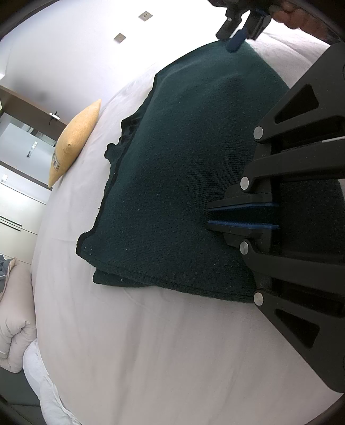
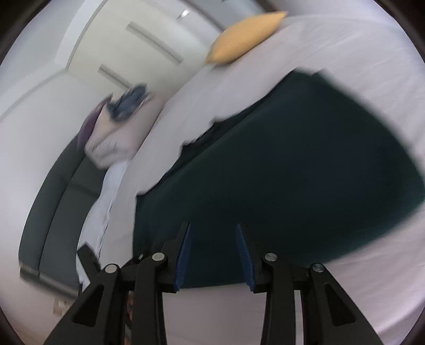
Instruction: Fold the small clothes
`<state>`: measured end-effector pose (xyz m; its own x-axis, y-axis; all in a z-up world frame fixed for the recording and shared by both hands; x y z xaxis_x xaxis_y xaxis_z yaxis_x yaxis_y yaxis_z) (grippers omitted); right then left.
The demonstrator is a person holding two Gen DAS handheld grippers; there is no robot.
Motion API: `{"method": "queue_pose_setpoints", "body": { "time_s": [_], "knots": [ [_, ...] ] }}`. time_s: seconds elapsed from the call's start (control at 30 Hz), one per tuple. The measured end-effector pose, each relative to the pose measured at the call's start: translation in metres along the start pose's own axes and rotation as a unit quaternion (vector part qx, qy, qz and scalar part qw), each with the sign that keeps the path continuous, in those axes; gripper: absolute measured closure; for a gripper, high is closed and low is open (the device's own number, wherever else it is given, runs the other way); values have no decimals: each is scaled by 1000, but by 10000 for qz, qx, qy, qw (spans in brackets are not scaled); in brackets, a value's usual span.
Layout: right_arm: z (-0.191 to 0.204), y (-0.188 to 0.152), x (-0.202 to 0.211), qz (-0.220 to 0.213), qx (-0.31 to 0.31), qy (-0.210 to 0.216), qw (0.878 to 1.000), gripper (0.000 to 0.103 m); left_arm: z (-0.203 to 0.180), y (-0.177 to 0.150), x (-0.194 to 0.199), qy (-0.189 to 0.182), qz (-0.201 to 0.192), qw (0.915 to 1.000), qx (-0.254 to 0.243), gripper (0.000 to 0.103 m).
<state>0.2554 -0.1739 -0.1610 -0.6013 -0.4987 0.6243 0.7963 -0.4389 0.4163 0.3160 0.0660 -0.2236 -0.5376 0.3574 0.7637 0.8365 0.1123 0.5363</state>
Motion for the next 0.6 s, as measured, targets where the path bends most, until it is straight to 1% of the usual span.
{"method": "queue_pose_setpoints", "body": {
  "time_s": [0.07,0.17,0.2,0.23,0.3,0.4,0.53,0.6],
  "knots": [
    [15,-2,-22,181,183,-10,9997,65,0,0,0,6,-3,10000,-5,95],
    [13,-1,-49,491,213,-9,9986,65,0,0,1,14,-9,10000,-14,95],
    [8,-1,-56,563,168,-68,9982,65,0,0,1,13,-8,10000,-13,95],
    [-2,-9,-48,543,141,-44,9984,66,1,0,1,15,-8,10000,-17,95],
    [-10,-6,-49,434,34,108,9990,75,0,0,1,21,-7,10000,-19,95],
    [-26,-8,-38,296,-69,310,9991,86,0,1,1,85,-12,9999,-72,95],
    [-42,-5,-21,23,-363,654,9972,87,-2,1,1,115,-6,9999,-87,95],
    [-47,-3,-17,-116,-446,834,9955,87,-5,2,2,227,33,9996,-151,95]
  ]
}}
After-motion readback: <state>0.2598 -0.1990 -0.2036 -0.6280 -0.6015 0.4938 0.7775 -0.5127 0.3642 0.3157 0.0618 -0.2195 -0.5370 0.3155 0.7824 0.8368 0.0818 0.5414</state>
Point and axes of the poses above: each gripper's, at about its wrist camera, not at the fingertips, and x roughly against the way its jaws point, z to its left, y to its top, the point moved 8 cm from there along -x, roughly the way its jaws point, and after that the axes turned 5 degrees about z, right-handed, at the moved point
